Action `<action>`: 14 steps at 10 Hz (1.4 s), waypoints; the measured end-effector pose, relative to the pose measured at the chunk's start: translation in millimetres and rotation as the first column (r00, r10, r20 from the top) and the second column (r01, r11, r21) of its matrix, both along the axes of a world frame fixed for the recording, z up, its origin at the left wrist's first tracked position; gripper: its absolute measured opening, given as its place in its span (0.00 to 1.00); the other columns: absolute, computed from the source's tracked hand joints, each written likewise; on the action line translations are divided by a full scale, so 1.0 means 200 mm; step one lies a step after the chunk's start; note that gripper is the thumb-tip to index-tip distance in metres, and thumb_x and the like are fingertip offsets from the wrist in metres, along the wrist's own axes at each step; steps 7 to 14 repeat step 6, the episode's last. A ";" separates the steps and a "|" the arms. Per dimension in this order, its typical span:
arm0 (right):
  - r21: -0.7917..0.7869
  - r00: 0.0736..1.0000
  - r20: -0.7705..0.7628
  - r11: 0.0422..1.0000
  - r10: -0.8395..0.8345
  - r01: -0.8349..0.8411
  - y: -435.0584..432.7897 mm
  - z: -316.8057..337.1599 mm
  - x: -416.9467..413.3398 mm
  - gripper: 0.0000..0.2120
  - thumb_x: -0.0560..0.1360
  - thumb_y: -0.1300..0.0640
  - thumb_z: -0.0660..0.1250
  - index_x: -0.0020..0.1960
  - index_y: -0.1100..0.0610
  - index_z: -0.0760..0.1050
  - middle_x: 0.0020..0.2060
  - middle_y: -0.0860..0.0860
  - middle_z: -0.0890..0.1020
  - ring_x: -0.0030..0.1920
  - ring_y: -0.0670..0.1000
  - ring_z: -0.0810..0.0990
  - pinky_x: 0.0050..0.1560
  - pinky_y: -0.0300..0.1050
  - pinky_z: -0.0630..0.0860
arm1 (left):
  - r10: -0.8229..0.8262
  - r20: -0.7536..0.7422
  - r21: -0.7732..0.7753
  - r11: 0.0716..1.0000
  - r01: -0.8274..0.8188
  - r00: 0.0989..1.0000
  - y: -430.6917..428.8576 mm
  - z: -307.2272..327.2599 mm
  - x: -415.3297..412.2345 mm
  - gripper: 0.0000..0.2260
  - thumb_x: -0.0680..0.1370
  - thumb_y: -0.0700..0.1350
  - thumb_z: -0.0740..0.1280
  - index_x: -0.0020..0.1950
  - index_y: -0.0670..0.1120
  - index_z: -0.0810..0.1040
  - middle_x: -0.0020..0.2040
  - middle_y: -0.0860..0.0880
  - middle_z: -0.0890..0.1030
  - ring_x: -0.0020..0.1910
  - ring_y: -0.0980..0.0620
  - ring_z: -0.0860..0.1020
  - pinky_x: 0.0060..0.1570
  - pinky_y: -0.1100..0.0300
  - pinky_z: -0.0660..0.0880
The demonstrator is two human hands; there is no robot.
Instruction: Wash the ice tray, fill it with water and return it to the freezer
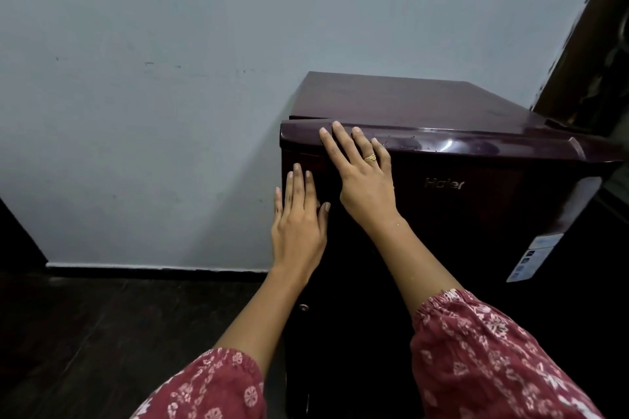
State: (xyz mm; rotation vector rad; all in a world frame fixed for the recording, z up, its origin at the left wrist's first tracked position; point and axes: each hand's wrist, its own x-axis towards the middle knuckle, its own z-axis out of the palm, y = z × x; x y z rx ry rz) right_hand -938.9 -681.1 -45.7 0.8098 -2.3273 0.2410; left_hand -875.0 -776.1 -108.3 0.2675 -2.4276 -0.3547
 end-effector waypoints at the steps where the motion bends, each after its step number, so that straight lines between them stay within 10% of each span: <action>1: -0.021 1.000 -0.025 1.000 -0.016 0.015 -0.03 -0.01 -0.03 0.38 0.70 0.67 0.55 0.75 0.46 0.49 0.76 0.46 0.54 0.75 0.51 0.53 0.70 0.46 0.42 | -0.013 -0.031 0.002 1.000 0.013 0.999 -0.02 -0.02 -0.05 0.25 0.82 0.49 0.52 0.75 0.40 0.51 0.77 0.42 0.49 0.75 0.50 0.45 0.72 0.57 0.38; 14: -0.025 0.992 0.130 1.000 0.003 0.001 0.25 -0.17 0.18 0.28 0.79 0.57 0.54 0.76 0.48 0.47 0.76 0.47 0.50 0.76 0.49 0.43 0.74 0.46 0.41 | -0.119 -0.005 -0.162 0.980 0.116 0.993 0.06 -0.01 0.04 0.25 0.81 0.47 0.53 0.76 0.47 0.49 0.77 0.47 0.49 0.76 0.50 0.41 0.71 0.54 0.34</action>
